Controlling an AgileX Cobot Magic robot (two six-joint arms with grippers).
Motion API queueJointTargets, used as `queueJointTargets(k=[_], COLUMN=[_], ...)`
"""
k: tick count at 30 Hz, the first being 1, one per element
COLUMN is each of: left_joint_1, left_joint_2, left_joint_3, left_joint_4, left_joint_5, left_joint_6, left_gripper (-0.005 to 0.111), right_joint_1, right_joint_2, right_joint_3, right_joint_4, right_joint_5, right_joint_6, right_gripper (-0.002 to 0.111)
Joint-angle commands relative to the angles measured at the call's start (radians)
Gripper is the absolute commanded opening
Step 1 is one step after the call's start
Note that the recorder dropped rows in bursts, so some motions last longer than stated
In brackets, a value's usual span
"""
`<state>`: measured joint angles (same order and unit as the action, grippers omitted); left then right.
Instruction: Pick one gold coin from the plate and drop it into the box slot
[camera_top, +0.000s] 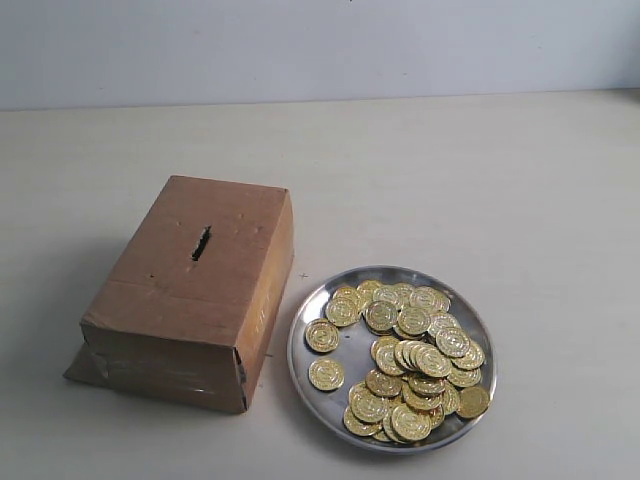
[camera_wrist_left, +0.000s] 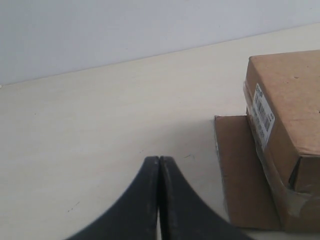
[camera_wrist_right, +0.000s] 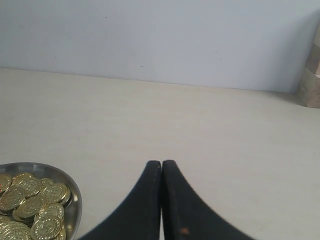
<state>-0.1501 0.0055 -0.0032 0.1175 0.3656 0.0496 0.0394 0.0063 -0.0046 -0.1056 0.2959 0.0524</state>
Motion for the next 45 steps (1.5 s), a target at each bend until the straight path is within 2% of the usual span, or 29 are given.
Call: queueJointTargets(k=[1, 38, 45], left_joint_1=[0.003, 0.003, 0.003], left_joint_2=[-0.005, -0.005, -0.005], left_joint_3=[0.003, 0.003, 0.003], left_joint_4=[-0.002, -0.003, -0.133], left_joint_5=[-0.010, -0.007, -0.011], left_joint_6=[0.000, -0.002, 0.001], left_gripper=[0.000, 0.000, 0.000], right_joint_1=[-0.004, -0.004, -0.004], right_joint_2=[-0.006, -0.006, -0.006], right_joint_3=[0.005, 0.005, 0.005], right_joint_4=[0.001, 0.003, 0.003], right_joint_5=[-0.013, -0.013, -0.011], right_joint_6=[0.005, 0.003, 0.003], right_gripper=[0.000, 0.000, 0.000])
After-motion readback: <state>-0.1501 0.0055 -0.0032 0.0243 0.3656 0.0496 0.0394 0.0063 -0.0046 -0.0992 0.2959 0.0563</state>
